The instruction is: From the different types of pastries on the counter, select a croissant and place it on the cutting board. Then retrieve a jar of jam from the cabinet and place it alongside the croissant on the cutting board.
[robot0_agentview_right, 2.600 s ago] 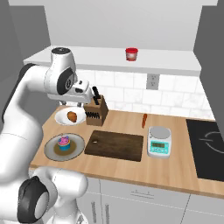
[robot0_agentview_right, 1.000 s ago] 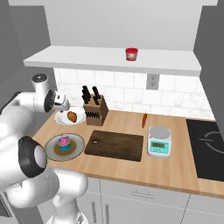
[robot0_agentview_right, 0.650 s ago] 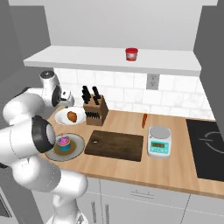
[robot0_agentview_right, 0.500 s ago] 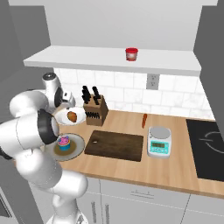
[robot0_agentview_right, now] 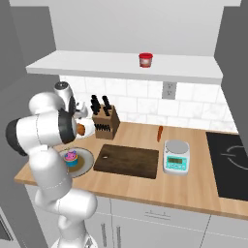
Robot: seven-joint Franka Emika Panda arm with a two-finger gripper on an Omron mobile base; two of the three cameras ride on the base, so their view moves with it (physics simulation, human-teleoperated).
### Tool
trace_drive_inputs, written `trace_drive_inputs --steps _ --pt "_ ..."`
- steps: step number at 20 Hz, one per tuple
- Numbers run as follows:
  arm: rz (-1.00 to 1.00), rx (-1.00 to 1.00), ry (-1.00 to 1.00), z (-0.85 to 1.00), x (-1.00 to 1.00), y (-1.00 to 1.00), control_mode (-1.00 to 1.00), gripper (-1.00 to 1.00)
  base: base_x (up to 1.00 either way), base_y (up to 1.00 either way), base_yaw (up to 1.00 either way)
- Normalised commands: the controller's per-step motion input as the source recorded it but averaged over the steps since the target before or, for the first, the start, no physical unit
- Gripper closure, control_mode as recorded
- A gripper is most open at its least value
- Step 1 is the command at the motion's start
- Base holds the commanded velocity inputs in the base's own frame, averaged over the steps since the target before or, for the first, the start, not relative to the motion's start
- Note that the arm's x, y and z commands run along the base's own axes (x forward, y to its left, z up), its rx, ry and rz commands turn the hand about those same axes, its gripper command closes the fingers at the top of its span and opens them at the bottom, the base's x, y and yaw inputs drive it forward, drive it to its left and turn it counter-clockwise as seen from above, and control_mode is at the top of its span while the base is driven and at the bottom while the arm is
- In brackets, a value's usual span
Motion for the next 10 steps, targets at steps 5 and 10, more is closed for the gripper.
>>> trace_drive_inputs --steps 5,10 --pt "0.0 -0.05 0.0 -0.48 0.11 0.01 -1.0 -1.0 0.0 0.0 0.0" --pt "0.0 -0.01 0.0 -0.34 0.3 0.0 -1.0 -1.0 0.0 0.0 0.0"
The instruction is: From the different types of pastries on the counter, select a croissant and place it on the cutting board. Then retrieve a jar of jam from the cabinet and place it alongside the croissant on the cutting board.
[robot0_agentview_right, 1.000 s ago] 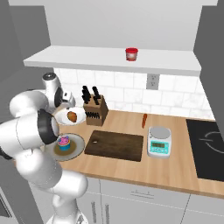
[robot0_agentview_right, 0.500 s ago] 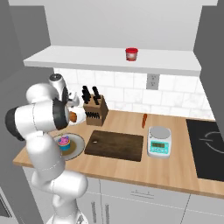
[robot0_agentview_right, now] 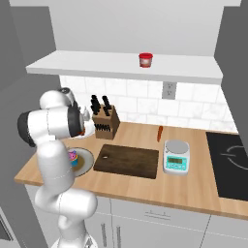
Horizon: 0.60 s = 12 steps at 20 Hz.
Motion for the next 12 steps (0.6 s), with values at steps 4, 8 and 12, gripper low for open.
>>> trace_drive_inputs --steps 4,8,12 --pt "0.03 0.0 0.0 -0.39 0.18 0.0 -1.0 -1.0 0.0 0.0 0.0" --pt "0.06 0.0 0.0 -0.38 0.14 0.0 -1.0 -1.0 0.0 0.0 0.0" --pt "0.08 0.0 0.0 -0.42 0.23 0.0 -1.0 -1.0 0.0 0.0 0.0"
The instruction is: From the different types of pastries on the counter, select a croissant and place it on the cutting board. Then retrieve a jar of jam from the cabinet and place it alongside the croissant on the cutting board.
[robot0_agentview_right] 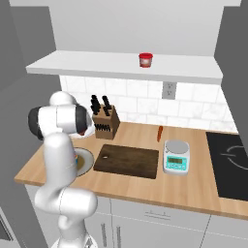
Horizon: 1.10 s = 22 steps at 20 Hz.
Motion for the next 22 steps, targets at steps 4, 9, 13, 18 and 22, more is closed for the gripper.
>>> trace_drive_inputs --steps 4,9,13,18,22 --pt "0.1 0.0 -0.05 -0.55 0.26 0.0 -1.0 -1.0 0.0 0.0 0.0" --pt "0.09 0.0 -0.1 -0.66 0.18 0.08 -1.0 1.0 0.0 0.0 0.0" --pt "0.03 0.06 0.0 -0.07 0.06 0.01 -1.0 1.0 0.0 0.0 0.0" --pt "0.03 0.16 -0.02 0.15 -0.05 0.04 -1.0 1.0 0.0 0.0 0.0" --pt "0.0 0.01 0.0 0.57 -0.03 0.04 -1.0 1.0 0.0 0.0 0.0"
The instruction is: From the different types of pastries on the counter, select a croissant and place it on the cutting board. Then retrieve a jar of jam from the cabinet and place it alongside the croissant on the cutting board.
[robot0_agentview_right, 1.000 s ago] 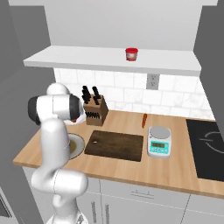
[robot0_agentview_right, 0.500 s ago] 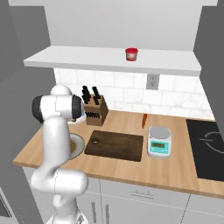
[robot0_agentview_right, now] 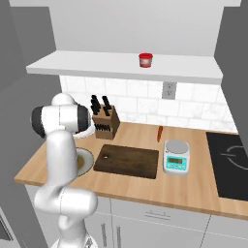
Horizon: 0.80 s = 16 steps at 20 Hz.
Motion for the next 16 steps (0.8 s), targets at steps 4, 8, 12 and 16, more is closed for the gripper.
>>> trace_drive_inputs --steps 4,8,12,16 --pt "-0.1 -0.08 0.02 0.83 -0.2 -0.02 -1.0 1.0 0.0 0.0 0.0" --pt "-0.04 -0.08 0.05 0.86 -0.55 -0.01 -1.0 1.0 0.0 0.0 0.0" --pt "-0.03 -0.06 0.06 0.81 -0.65 0.0 -1.0 1.0 0.0 0.0 0.0" --pt "-0.09 -0.15 0.06 0.58 -0.49 -0.64 -1.0 1.0 0.0 0.0 0.0"
